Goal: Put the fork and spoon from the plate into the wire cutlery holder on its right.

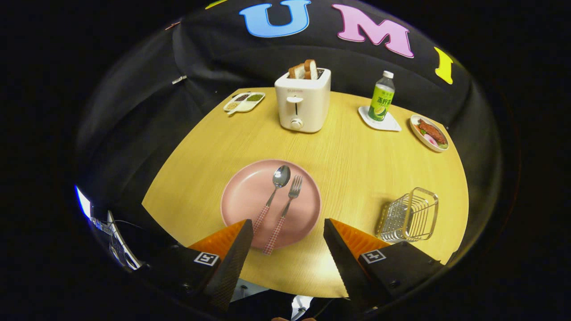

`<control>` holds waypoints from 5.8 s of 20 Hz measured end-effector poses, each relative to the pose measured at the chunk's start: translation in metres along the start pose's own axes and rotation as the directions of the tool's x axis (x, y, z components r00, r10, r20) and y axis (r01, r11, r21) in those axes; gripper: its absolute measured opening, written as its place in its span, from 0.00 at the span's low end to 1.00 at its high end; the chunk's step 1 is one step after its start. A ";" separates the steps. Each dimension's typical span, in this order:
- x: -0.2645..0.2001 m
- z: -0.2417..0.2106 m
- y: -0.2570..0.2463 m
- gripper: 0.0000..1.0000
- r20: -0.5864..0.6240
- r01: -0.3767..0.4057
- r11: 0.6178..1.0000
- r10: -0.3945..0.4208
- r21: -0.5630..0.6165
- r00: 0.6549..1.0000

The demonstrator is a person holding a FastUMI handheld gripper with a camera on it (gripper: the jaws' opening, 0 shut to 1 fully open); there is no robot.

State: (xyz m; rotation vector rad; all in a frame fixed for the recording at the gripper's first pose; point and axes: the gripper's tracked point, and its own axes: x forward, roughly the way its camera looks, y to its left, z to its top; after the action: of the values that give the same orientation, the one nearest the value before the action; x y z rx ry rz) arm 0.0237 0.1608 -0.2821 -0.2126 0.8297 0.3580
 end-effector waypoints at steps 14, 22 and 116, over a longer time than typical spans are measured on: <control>0.085 -0.044 0.007 0.72 -0.227 0.042 0.999 -0.037 0.020 0.973; 0.092 -0.056 0.008 0.42 -0.293 0.048 0.998 -0.030 0.052 0.956; -0.114 0.048 -0.225 0.99 -0.363 -0.051 0.989 0.100 0.140 0.926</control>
State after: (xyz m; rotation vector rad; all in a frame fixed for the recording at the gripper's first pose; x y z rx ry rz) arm 0.0734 -0.0563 -0.1548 -0.1290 1.2330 0.3402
